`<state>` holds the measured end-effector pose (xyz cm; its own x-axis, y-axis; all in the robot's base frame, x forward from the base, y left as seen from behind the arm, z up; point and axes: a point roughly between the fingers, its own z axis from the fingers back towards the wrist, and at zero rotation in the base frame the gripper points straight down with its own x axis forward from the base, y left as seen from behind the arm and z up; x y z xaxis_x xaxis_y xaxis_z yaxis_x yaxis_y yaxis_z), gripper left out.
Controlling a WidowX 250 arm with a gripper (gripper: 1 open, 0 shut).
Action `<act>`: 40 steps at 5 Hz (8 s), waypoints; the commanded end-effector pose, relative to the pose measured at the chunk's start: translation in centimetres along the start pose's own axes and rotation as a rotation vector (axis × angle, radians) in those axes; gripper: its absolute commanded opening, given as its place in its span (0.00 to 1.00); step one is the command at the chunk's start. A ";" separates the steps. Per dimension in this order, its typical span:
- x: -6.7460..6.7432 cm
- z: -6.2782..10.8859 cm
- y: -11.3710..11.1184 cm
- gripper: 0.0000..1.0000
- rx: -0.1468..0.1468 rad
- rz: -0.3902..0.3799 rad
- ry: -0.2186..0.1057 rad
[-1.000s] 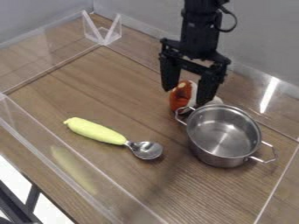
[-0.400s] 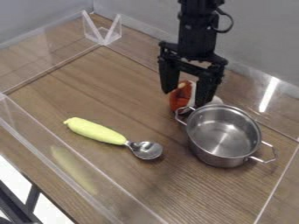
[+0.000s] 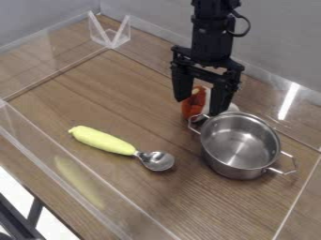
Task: Put mushroom into the silver pot
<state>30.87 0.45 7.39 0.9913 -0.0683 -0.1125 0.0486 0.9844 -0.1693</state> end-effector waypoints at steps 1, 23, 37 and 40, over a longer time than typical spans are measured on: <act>0.8 1.6 0.3 1.00 -0.008 0.008 -0.059; 2.3 1.7 2.1 1.00 -0.028 -0.089 -0.083; 3.5 -0.3 0.5 0.00 0.007 -0.231 -0.095; 2.9 0.6 -0.9 0.00 0.022 -0.268 -0.125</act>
<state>33.27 -0.12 5.25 0.9550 -0.2959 -0.0217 0.2873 0.9404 -0.1819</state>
